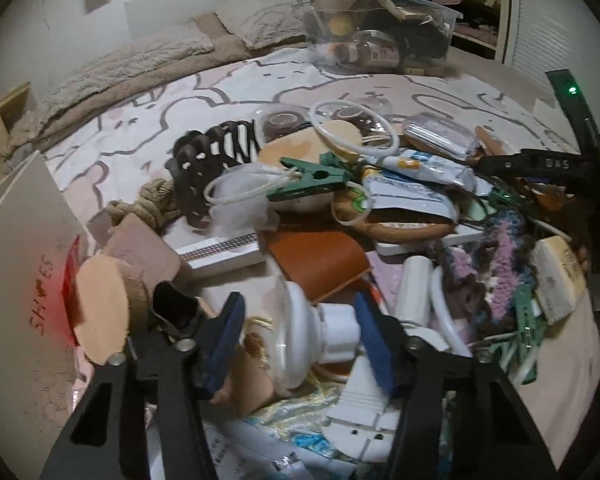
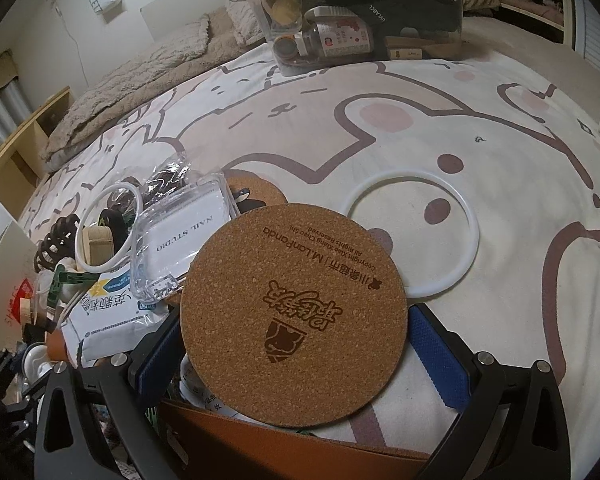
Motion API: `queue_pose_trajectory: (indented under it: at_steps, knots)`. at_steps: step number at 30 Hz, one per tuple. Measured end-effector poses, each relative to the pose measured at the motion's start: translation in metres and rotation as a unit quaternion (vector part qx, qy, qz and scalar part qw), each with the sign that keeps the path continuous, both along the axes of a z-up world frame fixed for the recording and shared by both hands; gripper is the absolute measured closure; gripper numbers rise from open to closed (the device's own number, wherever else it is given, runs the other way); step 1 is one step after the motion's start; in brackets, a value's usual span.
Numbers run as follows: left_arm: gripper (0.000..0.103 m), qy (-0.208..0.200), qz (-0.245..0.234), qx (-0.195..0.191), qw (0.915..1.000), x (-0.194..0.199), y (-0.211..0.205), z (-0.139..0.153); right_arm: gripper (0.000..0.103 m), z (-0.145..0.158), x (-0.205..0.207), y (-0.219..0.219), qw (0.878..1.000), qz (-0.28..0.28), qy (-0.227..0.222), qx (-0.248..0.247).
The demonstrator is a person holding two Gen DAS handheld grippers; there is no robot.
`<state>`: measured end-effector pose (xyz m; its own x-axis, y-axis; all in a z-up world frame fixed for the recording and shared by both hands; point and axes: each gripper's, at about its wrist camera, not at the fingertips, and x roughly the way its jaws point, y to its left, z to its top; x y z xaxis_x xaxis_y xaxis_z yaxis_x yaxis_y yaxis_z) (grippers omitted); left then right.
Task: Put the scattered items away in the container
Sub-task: 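Close the left tool on the white plastic part while the right tool holds the cork coaster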
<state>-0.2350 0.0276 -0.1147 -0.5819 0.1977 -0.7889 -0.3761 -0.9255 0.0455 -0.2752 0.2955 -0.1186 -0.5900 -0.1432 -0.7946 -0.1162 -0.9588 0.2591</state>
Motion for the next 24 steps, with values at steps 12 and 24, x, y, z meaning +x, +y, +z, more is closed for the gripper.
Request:
queue_pose_trajectory:
  at_steps: [12, 24]
  knots:
    - [0.07, 0.02, 0.002, -0.001, 0.9998, 0.013, 0.003, 0.007, 0.005, 0.01, 0.008, 0.003, 1.0, -0.01, 0.019, -0.012]
    - [0.07, 0.038, 0.015, 0.024, 0.9989, 0.014, -0.006, 0.02, 0.005, 0.029, 0.017, 0.018, 0.997, -0.042, 0.064, -0.032]
